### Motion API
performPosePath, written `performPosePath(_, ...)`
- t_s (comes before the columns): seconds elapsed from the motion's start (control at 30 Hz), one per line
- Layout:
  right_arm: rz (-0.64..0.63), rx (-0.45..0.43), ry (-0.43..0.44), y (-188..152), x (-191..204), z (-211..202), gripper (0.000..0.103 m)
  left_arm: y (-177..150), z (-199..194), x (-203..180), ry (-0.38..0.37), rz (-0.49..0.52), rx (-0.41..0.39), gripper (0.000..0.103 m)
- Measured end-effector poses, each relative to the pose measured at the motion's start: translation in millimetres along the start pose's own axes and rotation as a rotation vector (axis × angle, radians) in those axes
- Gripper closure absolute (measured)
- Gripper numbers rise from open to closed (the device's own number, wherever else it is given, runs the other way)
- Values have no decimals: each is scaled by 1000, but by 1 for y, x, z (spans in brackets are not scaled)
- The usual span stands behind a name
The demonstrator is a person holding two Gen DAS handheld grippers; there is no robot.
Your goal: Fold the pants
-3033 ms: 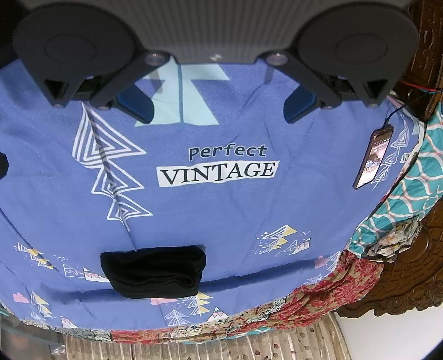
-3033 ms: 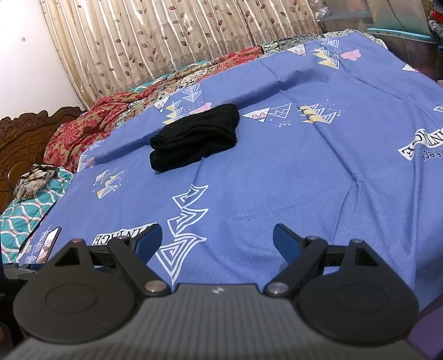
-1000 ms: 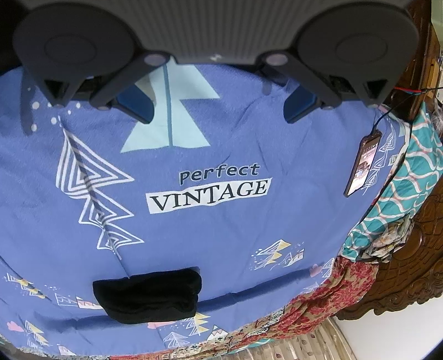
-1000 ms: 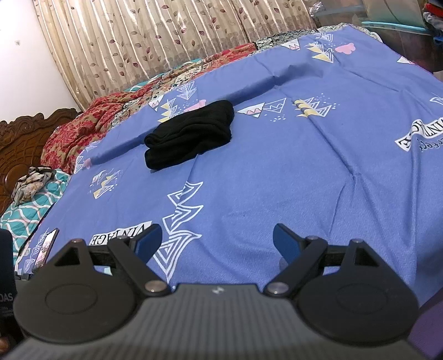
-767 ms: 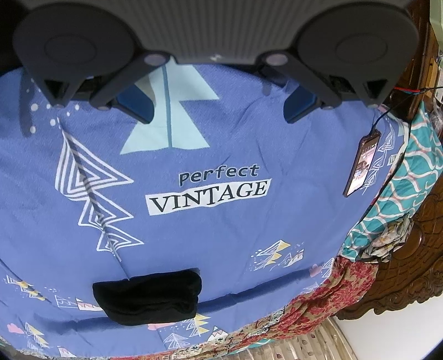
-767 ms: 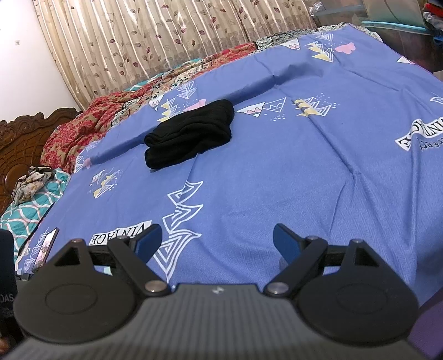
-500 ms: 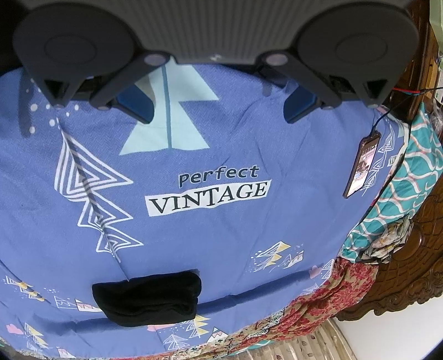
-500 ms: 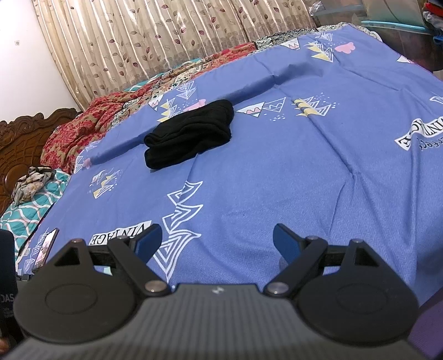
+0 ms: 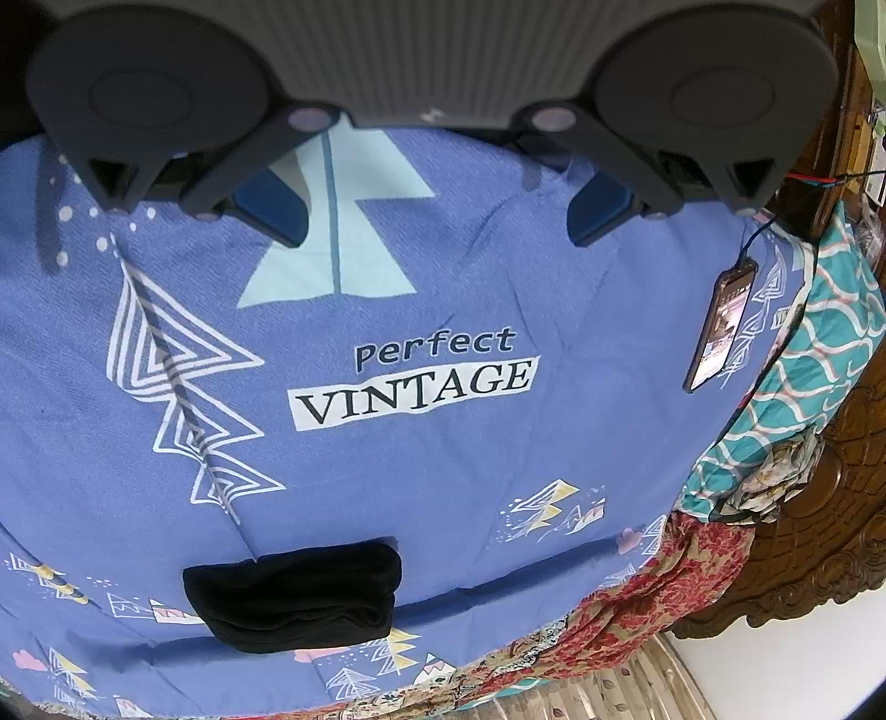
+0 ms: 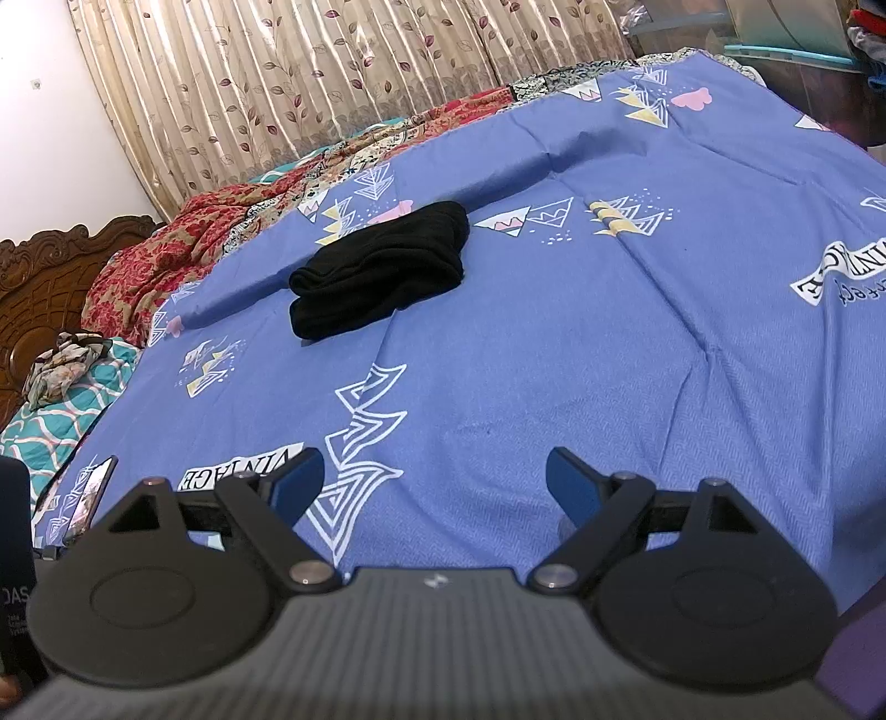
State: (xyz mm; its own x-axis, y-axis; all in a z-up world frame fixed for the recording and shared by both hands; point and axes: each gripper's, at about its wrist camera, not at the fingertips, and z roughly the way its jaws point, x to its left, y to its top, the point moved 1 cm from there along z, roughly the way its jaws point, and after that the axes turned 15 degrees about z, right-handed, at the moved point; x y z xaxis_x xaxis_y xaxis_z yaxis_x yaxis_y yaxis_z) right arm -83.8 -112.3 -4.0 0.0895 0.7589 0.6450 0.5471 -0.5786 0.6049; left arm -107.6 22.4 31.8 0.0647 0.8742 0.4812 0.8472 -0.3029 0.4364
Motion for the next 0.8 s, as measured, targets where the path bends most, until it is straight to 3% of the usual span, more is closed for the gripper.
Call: performPosePath(0.8,7,6,-1,4,-4,1,14,-1,2,-1,6,7,8,0)
